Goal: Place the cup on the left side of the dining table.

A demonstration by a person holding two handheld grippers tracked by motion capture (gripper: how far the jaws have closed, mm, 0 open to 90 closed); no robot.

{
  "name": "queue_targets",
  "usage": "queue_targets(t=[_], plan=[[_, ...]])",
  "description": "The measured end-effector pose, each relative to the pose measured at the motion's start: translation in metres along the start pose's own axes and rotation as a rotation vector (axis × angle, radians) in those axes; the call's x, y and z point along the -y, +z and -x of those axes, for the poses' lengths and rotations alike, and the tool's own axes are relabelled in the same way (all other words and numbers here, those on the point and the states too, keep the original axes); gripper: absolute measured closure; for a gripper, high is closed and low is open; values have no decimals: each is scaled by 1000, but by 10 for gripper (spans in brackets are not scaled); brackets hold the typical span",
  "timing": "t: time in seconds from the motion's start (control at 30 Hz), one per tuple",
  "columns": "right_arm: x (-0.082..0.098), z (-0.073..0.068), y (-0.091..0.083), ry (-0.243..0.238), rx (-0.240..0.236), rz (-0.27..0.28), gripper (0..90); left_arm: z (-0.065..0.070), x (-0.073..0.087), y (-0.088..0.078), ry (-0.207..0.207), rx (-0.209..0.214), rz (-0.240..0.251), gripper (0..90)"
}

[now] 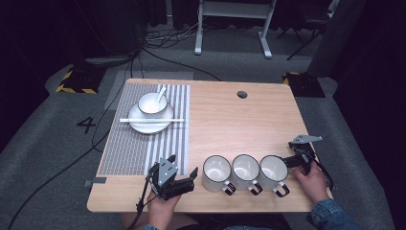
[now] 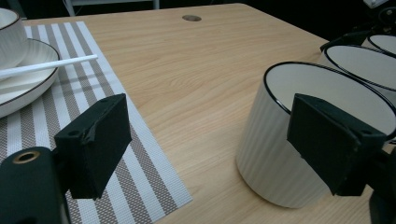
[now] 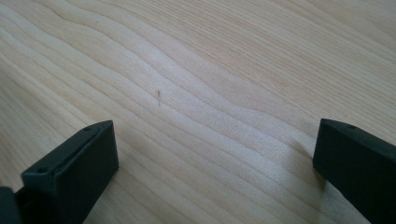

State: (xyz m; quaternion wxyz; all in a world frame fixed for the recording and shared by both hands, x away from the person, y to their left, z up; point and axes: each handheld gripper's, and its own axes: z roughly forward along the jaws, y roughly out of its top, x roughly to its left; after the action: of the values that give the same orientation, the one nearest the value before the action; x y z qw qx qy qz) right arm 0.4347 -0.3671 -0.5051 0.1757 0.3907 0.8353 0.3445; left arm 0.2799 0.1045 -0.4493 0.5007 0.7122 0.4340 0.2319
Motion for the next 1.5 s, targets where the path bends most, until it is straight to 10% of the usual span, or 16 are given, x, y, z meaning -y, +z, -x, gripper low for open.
queue_targets(t=[0.8, 1.5], plan=[[0, 0, 0, -1, 1, -1, 3, 52, 14, 13, 14, 68, -10, 133], [0, 0, 0, 0, 0, 0, 2, 64, 25, 54, 65, 78, -169, 44]])
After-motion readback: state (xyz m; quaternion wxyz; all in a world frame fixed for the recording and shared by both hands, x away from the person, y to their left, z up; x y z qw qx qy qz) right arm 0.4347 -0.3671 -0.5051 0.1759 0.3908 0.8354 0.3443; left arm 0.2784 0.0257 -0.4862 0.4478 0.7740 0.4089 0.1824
